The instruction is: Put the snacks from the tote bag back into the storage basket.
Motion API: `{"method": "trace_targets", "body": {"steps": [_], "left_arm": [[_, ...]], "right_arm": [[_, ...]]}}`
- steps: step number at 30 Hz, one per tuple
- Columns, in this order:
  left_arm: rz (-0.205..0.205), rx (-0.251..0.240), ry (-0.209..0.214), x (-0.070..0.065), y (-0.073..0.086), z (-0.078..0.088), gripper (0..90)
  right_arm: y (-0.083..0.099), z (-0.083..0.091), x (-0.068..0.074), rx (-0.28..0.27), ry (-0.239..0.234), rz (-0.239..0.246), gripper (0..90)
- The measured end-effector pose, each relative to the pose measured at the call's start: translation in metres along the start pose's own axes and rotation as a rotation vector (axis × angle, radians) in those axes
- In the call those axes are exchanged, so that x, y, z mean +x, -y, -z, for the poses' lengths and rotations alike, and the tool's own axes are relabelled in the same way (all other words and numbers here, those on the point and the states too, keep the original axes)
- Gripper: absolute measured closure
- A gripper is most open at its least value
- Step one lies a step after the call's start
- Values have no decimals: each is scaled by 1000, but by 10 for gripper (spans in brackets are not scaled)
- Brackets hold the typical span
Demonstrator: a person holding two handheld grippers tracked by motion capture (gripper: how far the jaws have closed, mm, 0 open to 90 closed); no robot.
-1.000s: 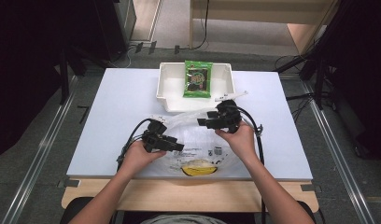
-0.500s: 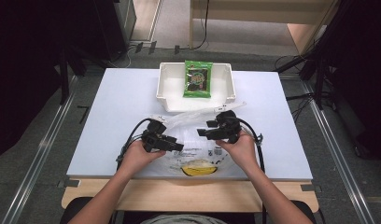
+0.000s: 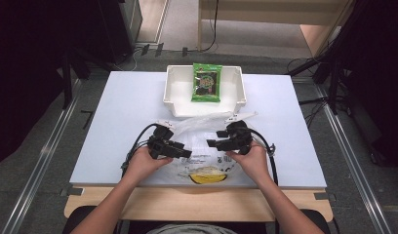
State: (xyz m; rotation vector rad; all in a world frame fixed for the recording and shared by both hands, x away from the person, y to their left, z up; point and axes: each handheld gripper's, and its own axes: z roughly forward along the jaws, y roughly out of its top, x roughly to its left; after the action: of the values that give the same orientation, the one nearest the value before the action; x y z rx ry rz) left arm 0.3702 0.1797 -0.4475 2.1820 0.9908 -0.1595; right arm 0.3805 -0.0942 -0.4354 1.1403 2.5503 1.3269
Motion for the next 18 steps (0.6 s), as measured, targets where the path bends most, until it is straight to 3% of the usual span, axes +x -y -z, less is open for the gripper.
{"method": "trace_targets", "body": {"steps": [18], "left_arm": [[8,-13,-1,1,0,1,428]], "right_arm": [[2,-4,-3,23,-4,-3,421]]}}
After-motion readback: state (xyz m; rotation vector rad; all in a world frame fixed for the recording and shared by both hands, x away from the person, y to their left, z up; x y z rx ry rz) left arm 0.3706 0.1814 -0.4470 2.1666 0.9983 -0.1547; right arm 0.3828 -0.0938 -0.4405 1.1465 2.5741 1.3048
